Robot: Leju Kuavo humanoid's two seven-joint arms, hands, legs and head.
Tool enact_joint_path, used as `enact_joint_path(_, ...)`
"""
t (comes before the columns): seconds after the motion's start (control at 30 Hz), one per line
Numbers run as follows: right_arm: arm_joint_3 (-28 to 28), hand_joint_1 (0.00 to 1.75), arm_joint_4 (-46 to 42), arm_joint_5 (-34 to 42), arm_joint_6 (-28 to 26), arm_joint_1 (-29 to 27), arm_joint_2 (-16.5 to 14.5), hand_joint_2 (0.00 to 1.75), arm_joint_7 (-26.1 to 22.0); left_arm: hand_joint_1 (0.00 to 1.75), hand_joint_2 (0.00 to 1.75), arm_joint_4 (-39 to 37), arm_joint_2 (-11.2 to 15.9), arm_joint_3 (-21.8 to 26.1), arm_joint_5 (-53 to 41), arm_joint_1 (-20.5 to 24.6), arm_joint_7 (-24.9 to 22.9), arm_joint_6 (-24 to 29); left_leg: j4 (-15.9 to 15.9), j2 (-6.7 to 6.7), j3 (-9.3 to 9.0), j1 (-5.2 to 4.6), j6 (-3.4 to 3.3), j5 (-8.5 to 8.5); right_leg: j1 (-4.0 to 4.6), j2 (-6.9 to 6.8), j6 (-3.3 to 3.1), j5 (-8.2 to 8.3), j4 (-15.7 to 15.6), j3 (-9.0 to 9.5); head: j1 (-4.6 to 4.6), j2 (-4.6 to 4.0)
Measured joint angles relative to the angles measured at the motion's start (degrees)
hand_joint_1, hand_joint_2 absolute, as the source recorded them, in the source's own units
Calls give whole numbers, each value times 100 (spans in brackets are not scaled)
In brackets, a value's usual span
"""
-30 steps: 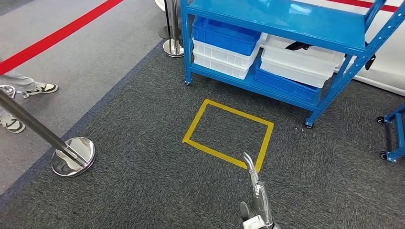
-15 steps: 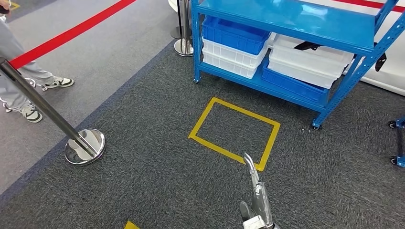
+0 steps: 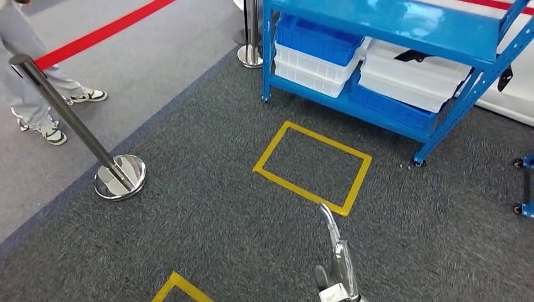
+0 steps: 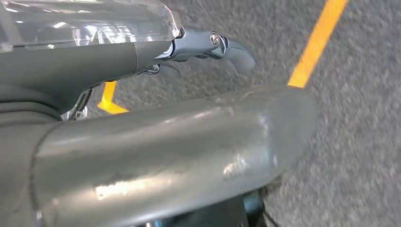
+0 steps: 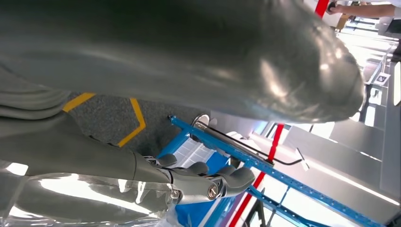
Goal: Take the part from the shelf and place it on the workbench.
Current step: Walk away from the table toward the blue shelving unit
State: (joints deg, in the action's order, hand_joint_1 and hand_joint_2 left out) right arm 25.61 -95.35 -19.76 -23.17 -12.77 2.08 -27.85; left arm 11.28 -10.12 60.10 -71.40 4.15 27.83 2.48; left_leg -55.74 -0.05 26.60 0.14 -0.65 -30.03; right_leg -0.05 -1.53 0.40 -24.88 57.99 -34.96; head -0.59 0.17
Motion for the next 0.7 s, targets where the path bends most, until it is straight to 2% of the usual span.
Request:
enact_joint_path(0.1, -7, 0, 2, -2, -11, -14, -2, 0, 3, 0, 0, 0, -4, -8, -85, -14, 7, 44, 24, -14, 57, -33, -3, 49, 4, 53, -139, 77, -90, -20, -48, 0)
enact_joint_path(0.13, -8, 0, 3, -2, -12, -17, -2, 0, 5, 0, 0, 0, -8, -14, -104, -17, 1, 55, 18, -12, 71, -44, -25, 64, -3, 60, -141, 140, -94, -28, -41, 1)
enact_joint_path(0.23, -8, 0, 7, -4, -13, -20, -3, 0, 5, 0, 0, 0, -21, -36, -135, -22, -2, 78, 4, -8, 91, -58, -51, 87, -20, 70, -45, 201, -114, -34, -31, 1)
enact_joint_path(0.47, -8, 0, 15, -4, -16, -21, -4, 0, 5, 0, 0, 0, -36, -58, -130, -20, 48, 99, -10, -8, 102, -60, -57, 94, -22, 73, -28, 216, -119, -37, -31, 1)
enact_joint_path(0.7, -8, 0, 21, -3, -36, -39, -11, 0, 4, 0, 0, 0, -56, -19, 35, 1, -336, 206, -20, -9, 147, -60, -57, 94, -19, 74, -18, 220, -118, -81, -29, 0)
